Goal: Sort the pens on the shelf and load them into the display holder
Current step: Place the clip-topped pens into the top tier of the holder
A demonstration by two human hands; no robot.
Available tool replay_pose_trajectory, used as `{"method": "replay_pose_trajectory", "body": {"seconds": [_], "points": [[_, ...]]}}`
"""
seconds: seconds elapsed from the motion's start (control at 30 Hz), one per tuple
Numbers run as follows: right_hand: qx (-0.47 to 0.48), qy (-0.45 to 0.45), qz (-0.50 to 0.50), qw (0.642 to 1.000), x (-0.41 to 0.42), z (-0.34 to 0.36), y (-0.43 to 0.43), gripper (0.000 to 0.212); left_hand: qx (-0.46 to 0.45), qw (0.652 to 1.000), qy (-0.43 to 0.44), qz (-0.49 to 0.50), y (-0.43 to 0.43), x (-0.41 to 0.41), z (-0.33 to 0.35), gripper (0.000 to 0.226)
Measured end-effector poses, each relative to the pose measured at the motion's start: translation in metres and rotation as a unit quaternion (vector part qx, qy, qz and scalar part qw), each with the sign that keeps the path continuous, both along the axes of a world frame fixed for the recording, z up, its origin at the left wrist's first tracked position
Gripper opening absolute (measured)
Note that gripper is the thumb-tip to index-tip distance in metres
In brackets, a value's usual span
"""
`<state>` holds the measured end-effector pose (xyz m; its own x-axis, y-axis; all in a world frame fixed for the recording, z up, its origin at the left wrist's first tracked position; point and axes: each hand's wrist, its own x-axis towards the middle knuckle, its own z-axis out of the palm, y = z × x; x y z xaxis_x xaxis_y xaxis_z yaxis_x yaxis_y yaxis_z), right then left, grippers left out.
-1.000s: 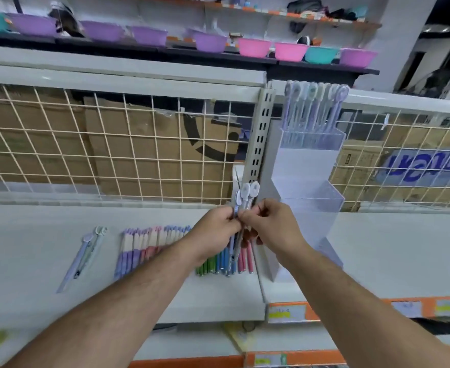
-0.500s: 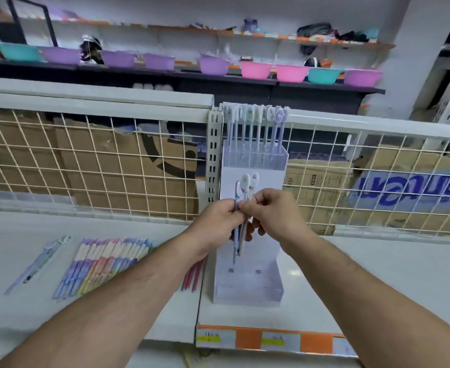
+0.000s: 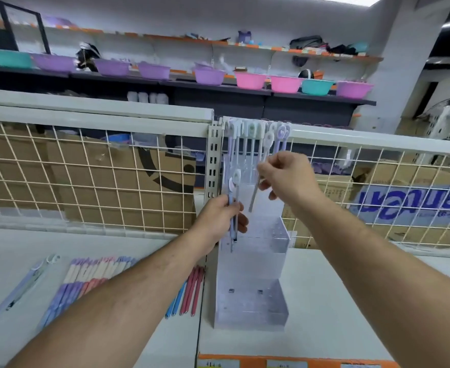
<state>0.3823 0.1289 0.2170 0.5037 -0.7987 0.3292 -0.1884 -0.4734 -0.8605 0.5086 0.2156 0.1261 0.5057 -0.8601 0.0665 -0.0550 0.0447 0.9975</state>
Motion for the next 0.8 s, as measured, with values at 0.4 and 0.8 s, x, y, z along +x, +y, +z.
{"method": "replay_pose_trajectory", "body": {"seconds": [0.4, 0.8], "points": [[-0.09, -0.047, -0.087, 0.991, 0.056, 0.05, -0.016, 0.018, -0.014, 1.0, 0.016, -0.005, -0.005, 0.009, -0.009, 0.016], [-0.113, 0.098, -0.078, 0.986, 0.074, 0.021, -0.023, 0.024, -0.008, 1.0, -0.004, -0.014, -0.006, 0.013, -0.013, 0.017]]}}
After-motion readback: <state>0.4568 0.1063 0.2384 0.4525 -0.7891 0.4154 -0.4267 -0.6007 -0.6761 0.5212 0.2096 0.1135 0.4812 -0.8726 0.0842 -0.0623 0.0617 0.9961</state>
